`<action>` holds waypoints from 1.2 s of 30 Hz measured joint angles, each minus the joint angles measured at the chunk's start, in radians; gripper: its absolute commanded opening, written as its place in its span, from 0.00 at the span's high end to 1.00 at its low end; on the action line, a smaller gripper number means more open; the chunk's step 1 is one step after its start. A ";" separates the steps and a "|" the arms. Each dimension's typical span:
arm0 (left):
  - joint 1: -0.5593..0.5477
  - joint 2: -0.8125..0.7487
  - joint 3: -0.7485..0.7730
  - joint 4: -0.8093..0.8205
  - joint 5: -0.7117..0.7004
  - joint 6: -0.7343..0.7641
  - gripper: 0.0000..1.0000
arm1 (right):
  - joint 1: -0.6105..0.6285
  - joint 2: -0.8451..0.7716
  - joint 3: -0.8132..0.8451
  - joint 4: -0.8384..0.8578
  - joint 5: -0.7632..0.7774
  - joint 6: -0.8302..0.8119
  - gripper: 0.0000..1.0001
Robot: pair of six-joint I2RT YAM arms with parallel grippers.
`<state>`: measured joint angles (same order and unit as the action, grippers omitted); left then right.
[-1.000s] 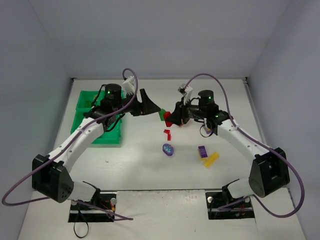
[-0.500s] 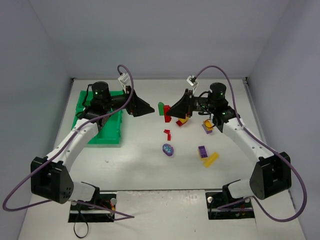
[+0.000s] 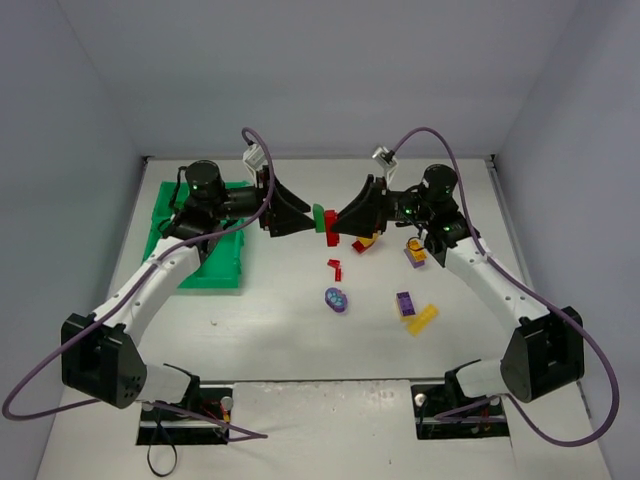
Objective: Sort the legos into containers by color
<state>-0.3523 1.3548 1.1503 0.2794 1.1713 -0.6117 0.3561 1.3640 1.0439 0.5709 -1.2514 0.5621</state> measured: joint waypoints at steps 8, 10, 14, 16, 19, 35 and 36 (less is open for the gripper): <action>-0.032 0.018 0.030 0.043 0.002 -0.020 0.27 | 0.012 0.000 0.000 0.022 -0.004 0.016 1.00; -0.032 0.020 0.030 0.043 0.002 -0.021 0.28 | 0.012 0.000 0.000 0.026 -0.004 0.017 1.00; -0.034 0.024 0.030 0.045 0.002 -0.024 0.33 | 0.012 0.000 0.000 0.040 -0.004 0.025 1.00; -0.035 0.026 0.032 0.045 0.003 -0.025 0.33 | 0.012 0.000 0.000 0.056 -0.005 0.034 1.00; -0.040 0.027 0.032 0.045 0.003 -0.025 0.33 | 0.012 0.000 0.000 0.071 -0.006 0.043 1.00; -0.058 0.053 0.056 0.058 0.024 -0.032 1.00 | 0.011 0.009 0.000 0.091 0.003 0.059 1.00; -0.058 0.053 0.057 0.060 0.027 -0.028 1.00 | 0.011 0.009 0.000 0.093 0.004 0.059 1.00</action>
<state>-0.4103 1.4082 1.2072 0.3393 1.1984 -0.6399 0.3676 1.3727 1.0439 0.6636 -1.2472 0.6212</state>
